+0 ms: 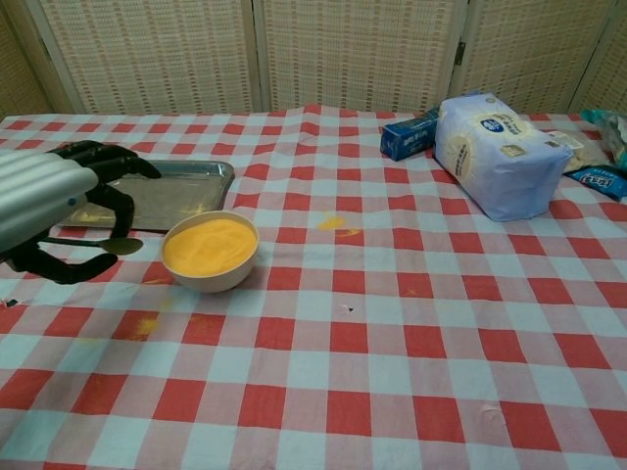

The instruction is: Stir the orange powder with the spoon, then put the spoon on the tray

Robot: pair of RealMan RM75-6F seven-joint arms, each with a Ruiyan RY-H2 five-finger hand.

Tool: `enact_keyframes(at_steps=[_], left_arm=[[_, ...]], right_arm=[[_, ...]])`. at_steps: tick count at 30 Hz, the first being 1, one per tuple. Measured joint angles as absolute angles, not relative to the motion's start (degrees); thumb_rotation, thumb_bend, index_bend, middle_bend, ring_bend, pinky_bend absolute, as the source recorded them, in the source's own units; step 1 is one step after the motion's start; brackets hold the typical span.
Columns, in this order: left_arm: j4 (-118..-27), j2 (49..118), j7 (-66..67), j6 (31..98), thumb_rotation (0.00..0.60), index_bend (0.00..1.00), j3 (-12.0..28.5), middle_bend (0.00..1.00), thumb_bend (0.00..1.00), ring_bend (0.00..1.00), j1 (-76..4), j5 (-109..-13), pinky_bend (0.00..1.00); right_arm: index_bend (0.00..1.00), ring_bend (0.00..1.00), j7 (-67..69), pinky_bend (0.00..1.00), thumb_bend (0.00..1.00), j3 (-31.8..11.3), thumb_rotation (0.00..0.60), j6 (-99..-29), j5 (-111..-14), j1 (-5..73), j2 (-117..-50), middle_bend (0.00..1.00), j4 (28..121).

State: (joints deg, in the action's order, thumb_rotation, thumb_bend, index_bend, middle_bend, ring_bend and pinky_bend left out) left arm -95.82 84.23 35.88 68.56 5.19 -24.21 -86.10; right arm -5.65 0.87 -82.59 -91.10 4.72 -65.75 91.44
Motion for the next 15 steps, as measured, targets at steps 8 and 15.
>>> enact_keyframes(at_steps=[8,15], left_arm=[[-95.86,89.96,43.12,62.13,0.600,0.62,8.76,0.10,0.43,0.00,-30.52,-79.44,0.04],[-92.98,92.53,45.62,58.32,0.600,0.60,11.43,0.10,0.43,0.00,-35.02,-73.37,0.04]], right_arm=[[0.00,0.00,-4.93,0.00,0.04,0.41,0.600,-81.61,-89.54,4.93,-65.41,0.00,91.17],[0.00,0.00,-4.81,0.00,0.04,-0.18,0.600,-80.13,-87.84,5.49,-65.52,0.00,90.80]])
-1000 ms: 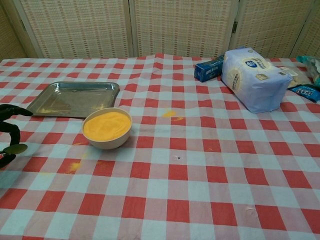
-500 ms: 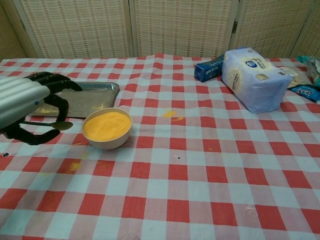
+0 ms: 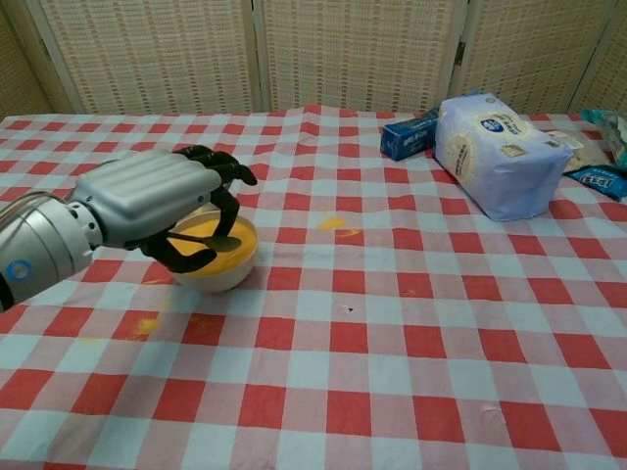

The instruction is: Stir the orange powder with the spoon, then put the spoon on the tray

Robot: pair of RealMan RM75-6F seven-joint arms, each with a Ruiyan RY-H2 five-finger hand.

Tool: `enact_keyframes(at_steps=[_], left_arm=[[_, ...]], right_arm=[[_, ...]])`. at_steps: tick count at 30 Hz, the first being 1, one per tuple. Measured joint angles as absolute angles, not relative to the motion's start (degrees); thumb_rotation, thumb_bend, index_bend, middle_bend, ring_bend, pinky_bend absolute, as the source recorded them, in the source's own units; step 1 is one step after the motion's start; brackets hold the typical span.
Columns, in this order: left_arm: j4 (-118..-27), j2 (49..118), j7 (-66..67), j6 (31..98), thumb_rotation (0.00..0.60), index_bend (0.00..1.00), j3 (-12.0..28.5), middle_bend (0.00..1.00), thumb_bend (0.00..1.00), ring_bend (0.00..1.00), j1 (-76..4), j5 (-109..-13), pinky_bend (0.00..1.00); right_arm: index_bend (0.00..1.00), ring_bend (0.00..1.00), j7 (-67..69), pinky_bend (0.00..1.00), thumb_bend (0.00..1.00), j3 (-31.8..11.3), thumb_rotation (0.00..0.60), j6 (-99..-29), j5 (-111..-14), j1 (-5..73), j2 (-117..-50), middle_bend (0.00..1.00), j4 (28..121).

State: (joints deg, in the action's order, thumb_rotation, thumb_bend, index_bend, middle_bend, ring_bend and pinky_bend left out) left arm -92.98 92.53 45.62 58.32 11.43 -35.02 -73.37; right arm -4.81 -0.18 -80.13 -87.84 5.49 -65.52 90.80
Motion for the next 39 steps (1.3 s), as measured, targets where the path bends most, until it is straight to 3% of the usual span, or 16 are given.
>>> enact_keyframes(at_steps=[8,14,19,30,39], left_arm=[[-87.43,94.03,47.80,55.14,0.600,0.58,13.05,0.10,0.43,0.00,-40.03,-67.95,0.04],[-85.41,94.65,47.57,54.08,0.600,0.40,12.64,0.08,0.43,0.00,-41.63,-66.15,0.04],[-84.49,94.71,46.26,54.13,0.600,0.32,11.59,0.08,0.43,0.00,-42.56,-65.47,0.04],[-87.56,92.09,44.62,58.40,0.600,0.32,9.58,0.08,0.43,0.00,-41.96,-67.73,0.04],[-90.77,86.54,40.49,64.16,0.600,0.39,6.80,0.09,0.43,0.00,-38.46,-72.46,0.04]], right_arm=[[0.00,0.00,-5.90,0.00,0.04,-1.32,0.600,-78.65,-84.87,6.00,-65.72,0.00,90.81],[0.00,0.00,-6.39,0.00,0.04,-1.62,0.600,-78.02,-84.01,6.30,-65.99,0.00,90.64],[0.00,0.00,-6.70,0.00,0.04,-1.73,0.600,-78.04,-83.75,6.34,-66.06,0.00,90.67],[0.00,0.00,-7.34,0.00,0.04,-1.51,0.600,-77.76,-83.82,6.55,-66.29,0.00,90.79],[0.00,0.00,-7.85,0.00,0.04,-0.92,0.600,-78.25,-84.90,6.38,-66.26,0.00,91.41]])
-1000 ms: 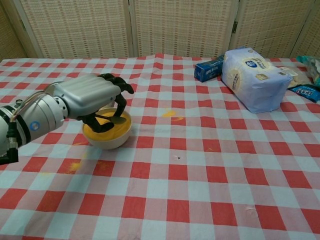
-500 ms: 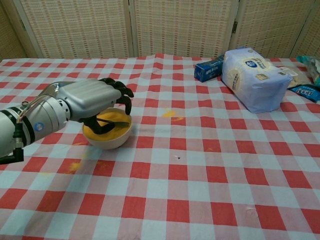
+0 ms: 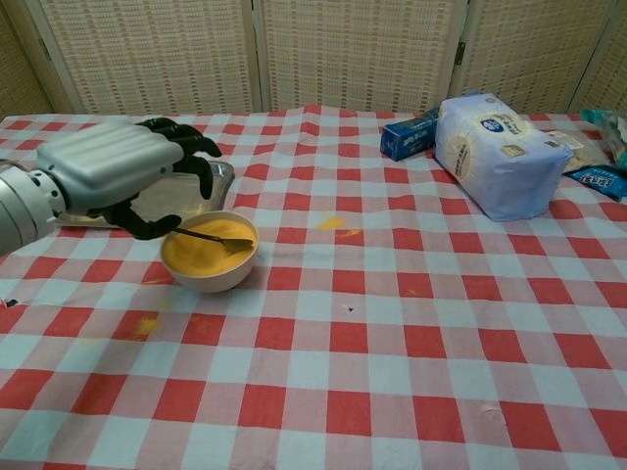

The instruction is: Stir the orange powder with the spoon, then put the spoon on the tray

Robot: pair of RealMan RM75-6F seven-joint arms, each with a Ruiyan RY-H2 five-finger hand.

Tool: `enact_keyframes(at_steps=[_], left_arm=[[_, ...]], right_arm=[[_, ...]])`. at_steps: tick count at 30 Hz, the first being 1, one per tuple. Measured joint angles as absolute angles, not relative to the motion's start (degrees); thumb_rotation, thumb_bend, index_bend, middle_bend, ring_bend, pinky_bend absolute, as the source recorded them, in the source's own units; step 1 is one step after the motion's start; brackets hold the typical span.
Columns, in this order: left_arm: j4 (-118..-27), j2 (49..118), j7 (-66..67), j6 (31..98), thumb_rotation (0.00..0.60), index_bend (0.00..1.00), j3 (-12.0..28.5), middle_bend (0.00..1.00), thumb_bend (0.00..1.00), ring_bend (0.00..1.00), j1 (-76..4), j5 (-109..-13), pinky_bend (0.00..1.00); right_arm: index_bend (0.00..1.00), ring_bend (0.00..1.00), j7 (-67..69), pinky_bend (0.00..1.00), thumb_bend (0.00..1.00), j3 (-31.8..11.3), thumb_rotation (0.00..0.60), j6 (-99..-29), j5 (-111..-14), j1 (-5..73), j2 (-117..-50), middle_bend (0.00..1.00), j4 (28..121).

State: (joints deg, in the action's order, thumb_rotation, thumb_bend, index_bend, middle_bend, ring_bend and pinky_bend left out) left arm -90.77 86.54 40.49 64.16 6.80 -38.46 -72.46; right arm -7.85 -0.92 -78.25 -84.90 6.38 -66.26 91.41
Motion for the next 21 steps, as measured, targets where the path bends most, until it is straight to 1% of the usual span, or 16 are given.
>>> enact_keyframes(at_steps=[3,13,21], left_arm=[[-88.41,86.29,38.12,64.57,0.600,0.40,6.34,0.10,0.43,0.00,-37.85,-73.21,0.04],[-75.93,87.86,28.17,65.06,0.600,0.41,5.38,0.10,0.43,0.00,-36.13,-75.18,0.04],[-73.59,89.44,25.38,65.64,0.600,0.42,4.46,0.10,0.43,0.00,-35.30,-77.45,0.04]], right_arm=[[0.00,0.00,-8.12,0.00,0.04,-0.75,0.600,-78.59,-85.32,6.29,-66.28,0.00,91.66],[0.00,0.00,-9.36,0.00,0.04,-0.56,0.600,-78.18,-85.23,6.45,-66.85,0.00,91.76],[0.00,0.00,-10.10,0.00,0.04,-0.69,0.600,-77.73,-84.64,6.61,-67.27,0.00,91.57]])
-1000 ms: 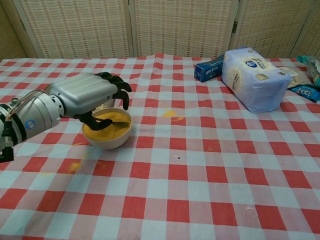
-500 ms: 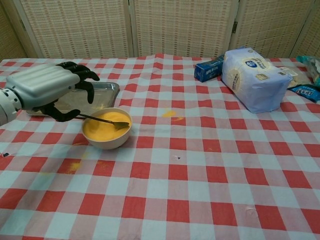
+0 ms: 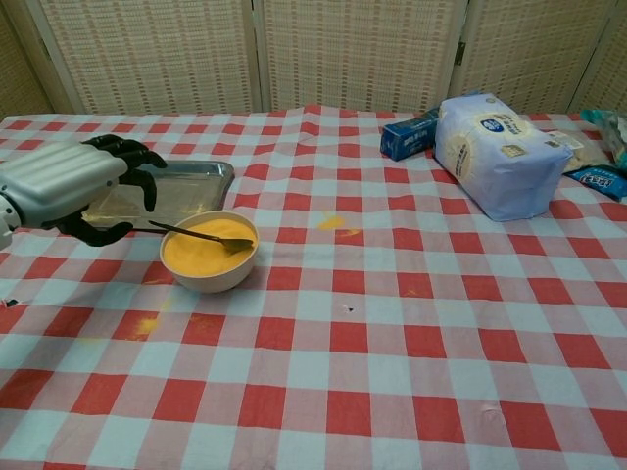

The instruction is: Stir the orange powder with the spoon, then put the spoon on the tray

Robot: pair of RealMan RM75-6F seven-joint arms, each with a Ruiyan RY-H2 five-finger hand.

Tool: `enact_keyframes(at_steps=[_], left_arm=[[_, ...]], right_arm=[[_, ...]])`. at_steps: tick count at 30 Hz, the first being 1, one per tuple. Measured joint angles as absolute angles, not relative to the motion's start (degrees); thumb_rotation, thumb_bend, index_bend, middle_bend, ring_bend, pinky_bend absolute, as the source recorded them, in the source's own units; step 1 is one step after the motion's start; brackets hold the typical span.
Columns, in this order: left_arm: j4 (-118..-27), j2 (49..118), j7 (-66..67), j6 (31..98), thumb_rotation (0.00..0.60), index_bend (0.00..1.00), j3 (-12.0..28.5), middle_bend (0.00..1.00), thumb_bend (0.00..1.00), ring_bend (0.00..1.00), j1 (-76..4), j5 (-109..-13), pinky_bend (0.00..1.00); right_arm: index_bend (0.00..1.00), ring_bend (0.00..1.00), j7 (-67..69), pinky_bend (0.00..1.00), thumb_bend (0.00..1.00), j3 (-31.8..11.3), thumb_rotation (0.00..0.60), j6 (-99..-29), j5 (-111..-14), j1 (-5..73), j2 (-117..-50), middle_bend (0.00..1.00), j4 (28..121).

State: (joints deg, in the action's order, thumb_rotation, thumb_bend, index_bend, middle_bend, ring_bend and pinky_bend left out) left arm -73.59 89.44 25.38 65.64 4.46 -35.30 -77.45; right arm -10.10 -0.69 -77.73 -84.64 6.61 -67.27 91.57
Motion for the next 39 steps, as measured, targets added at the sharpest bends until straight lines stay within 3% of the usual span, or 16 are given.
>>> enact_keyframes(at_steps=[16,39], left_arm=[[-66.88,93.22,23.55,65.69,0.600,0.48,4.57,0.12,0.43,0.00,-35.57,-79.56,0.04],[-64.68,94.50,21.40,65.02,0.600,0.52,5.33,0.14,0.43,0.00,-35.97,-80.49,0.04]], right_arm=[[0.00,0.00,-10.88,0.00,0.04,-0.58,0.600,-77.06,-83.84,6.75,-67.30,0.00,91.73],[0.00,0.00,-12.31,0.00,0.04,-0.76,0.600,-75.92,-82.30,7.16,-67.51,0.00,92.01]])
